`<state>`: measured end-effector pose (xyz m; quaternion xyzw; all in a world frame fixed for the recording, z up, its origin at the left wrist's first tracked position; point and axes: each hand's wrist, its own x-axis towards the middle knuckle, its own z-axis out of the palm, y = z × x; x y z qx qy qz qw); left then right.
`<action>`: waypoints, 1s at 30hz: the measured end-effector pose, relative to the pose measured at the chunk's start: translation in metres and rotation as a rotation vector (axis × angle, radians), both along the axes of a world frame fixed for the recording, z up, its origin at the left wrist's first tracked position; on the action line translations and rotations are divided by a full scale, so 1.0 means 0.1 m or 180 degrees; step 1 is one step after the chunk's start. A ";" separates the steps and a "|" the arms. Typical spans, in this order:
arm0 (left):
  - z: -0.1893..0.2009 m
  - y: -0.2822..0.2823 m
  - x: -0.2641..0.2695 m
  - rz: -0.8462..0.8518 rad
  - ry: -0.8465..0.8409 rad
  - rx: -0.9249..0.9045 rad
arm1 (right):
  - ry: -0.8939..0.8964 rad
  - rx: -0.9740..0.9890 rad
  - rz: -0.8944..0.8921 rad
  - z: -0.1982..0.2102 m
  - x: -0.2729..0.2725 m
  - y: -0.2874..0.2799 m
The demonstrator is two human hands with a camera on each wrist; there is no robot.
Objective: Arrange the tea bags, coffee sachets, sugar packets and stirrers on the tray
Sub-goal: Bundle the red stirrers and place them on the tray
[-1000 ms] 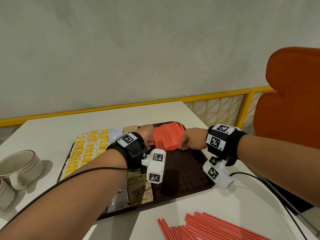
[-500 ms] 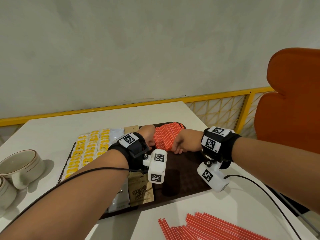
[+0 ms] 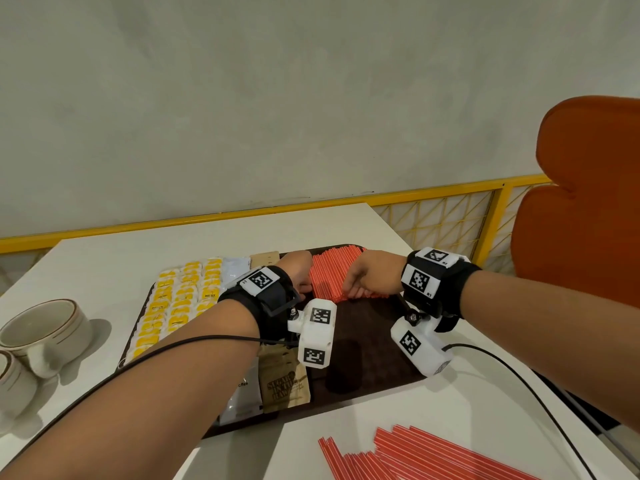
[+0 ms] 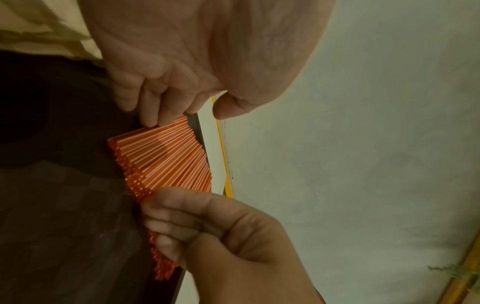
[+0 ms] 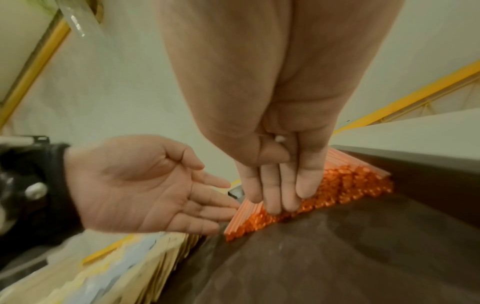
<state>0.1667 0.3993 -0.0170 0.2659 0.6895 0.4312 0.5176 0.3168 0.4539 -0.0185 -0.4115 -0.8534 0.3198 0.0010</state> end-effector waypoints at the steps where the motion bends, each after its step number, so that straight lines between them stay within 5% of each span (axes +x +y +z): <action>1: 0.00 -0.01 0.00 -0.0016 0.0021 -0.0008 | 0.0025 -0.0180 -0.0026 0.01 0.01 0.00; 23: 0.04 -0.03 0.01 0.0008 -0.0134 -0.0144 | -0.0219 0.0396 0.0530 -0.06 -0.31 -0.17; 30: 0.05 -0.08 0.03 -0.0107 -0.0036 -0.0004 | -0.0453 -0.0665 0.0130 0.05 -0.14 -0.03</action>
